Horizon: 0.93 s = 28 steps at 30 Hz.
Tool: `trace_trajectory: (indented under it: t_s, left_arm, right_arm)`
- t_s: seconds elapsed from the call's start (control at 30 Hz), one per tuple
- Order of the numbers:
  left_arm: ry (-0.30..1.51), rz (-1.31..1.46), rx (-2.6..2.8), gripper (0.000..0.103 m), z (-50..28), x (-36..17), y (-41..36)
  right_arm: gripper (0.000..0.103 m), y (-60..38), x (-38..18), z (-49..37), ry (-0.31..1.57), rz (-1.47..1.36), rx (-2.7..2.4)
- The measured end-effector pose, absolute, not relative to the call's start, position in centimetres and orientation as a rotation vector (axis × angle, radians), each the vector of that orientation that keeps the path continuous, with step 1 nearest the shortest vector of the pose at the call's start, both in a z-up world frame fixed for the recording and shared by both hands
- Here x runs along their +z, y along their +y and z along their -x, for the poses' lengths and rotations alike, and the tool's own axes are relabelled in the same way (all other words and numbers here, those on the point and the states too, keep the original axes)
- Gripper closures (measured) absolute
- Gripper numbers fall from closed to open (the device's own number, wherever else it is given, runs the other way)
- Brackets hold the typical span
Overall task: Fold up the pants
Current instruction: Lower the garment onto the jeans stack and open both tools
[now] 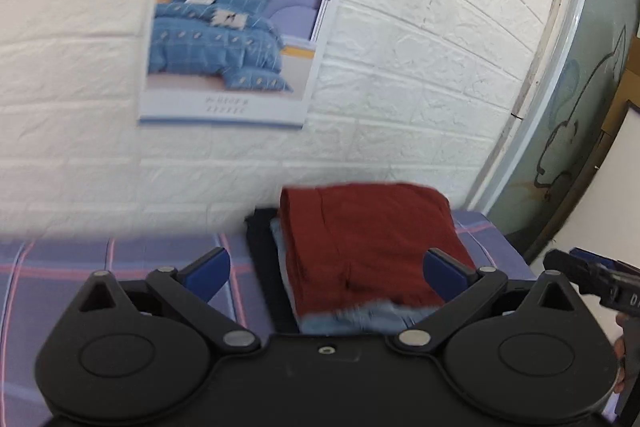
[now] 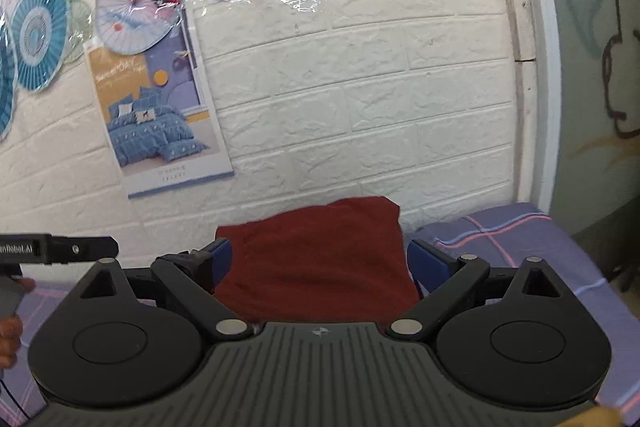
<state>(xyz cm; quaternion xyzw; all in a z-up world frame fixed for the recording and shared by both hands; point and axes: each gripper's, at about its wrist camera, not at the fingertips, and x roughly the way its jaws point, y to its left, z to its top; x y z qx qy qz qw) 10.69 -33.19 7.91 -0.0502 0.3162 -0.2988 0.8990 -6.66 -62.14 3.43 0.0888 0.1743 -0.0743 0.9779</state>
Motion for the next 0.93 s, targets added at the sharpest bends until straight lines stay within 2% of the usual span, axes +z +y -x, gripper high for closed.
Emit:
trace_trajectory:
  t_s: [0.17,0.33,0.53,0.93]
  left_arm:
    - [0.684,0.128,-0.611,0.000,-4.5,7.1,-30.7]
    - [0.748,0.038,-0.565,0.000,-0.9,3.8,-31.4]
    - [0.751,-0.025,-0.515,0.000,0.6,2.5,-32.2]
    - [0.700,-0.005,-0.517,0.000,1.5,4.1,-31.6]
  right_arm:
    - [0.000,-60.0,3.5,12.7,0.421,-0.131,-0.170]
    - [0.000,-59.0,0.3,13.7,0.491,-0.121,-0.185]
    - [0.000,-58.7,-2.8,13.0,0.579,-0.143,-0.201]
    - [0.000,-58.0,-1.1,13.9,0.531,-0.130,-0.197]
